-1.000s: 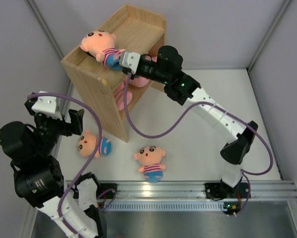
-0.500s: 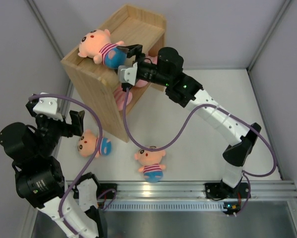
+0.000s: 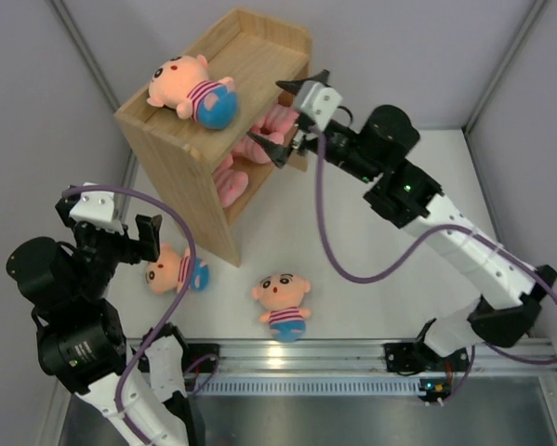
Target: Place and organize the stuffed toys onto the shelf
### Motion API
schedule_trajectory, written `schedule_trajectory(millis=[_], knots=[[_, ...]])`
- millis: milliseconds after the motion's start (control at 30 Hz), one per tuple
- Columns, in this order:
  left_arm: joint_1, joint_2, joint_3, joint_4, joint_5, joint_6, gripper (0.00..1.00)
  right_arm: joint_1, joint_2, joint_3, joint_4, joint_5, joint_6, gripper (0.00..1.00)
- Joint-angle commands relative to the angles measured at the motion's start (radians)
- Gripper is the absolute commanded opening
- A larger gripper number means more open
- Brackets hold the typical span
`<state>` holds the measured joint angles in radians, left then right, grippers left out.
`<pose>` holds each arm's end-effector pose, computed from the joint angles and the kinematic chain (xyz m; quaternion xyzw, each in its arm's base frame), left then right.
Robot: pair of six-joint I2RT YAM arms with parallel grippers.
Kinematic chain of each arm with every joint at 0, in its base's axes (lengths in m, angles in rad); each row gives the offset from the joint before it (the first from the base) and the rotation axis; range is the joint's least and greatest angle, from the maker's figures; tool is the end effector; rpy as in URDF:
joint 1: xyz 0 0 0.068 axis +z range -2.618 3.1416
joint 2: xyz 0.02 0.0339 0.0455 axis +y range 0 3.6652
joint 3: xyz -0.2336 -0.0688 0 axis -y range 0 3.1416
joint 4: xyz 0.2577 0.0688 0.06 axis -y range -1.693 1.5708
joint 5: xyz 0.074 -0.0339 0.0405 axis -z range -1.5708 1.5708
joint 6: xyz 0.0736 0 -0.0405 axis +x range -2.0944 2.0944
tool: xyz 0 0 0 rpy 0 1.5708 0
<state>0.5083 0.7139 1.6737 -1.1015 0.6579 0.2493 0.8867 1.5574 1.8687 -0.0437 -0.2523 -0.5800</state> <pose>0.0857 -0.0038 0.4933 0.1176 0.7362 0.0026 0.6664 0.2284 0.3091 0.5215 -0.4770 0.3800 0.1959 0.7679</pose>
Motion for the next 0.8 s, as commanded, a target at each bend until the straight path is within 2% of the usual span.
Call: schedule_trajectory(millis=[0,33,100,167,200,233,267,367,467,533,600,633,667,733,767], knots=[[0.001,-0.024,-0.049,0.038,-0.046,-0.002,0.88,-0.012,-0.254,-0.226,0.117,0.185,0.437,0.99],[0.002,-0.039,-0.081,0.038,-0.059,-0.004,0.88,-0.012,-0.296,-0.293,0.116,0.206,0.556,1.00],[0.002,-0.054,-0.115,0.029,-0.105,-0.004,0.88,-0.012,-0.397,-0.475,0.105,0.255,0.676,0.99],[0.002,-0.073,-0.155,-0.003,-0.135,0.007,0.88,-0.012,-0.448,-0.566,0.047,0.361,0.851,0.99],[0.002,-0.079,-0.167,-0.017,-0.161,0.019,0.88,-0.012,-0.491,-0.636,-0.002,0.381,0.894,0.91],[0.002,-0.089,-0.192,-0.030,-0.176,0.025,0.88,-0.011,-0.508,-0.666,-0.039,0.399,0.961,0.88],[0.002,-0.097,-0.201,-0.061,-0.193,0.033,0.88,-0.006,-0.540,-0.696,-0.111,0.419,0.986,0.83],[0.001,-0.123,-0.242,-0.109,-0.254,0.080,0.88,0.035,-0.589,-0.818,-0.230,0.427,1.057,0.77],[0.001,-0.157,-0.284,-0.158,-0.329,0.120,0.88,0.127,-0.612,-0.951,-0.281,0.427,1.120,0.77],[0.001,-0.183,-0.316,-0.175,-0.372,0.131,0.88,0.204,-0.615,-1.045,-0.263,0.423,1.093,0.78],[0.001,-0.203,-0.333,-0.188,-0.386,0.130,0.89,0.370,-0.635,-1.118,-0.225,0.482,1.010,0.76],[0.002,-0.206,-0.335,-0.202,-0.389,0.130,0.89,0.441,-0.649,-1.149,-0.153,0.520,0.890,0.76],[0.002,-0.212,-0.338,-0.210,-0.386,0.125,0.89,0.597,-0.675,-1.181,-0.109,0.580,0.820,0.76],[0.002,-0.220,-0.339,-0.224,-0.380,0.104,0.89,0.723,-0.680,-1.255,-0.043,0.620,0.652,0.74],[0.002,-0.223,-0.336,-0.230,-0.368,0.096,0.89,0.789,-0.654,-1.263,-0.048,0.625,0.617,0.73]])
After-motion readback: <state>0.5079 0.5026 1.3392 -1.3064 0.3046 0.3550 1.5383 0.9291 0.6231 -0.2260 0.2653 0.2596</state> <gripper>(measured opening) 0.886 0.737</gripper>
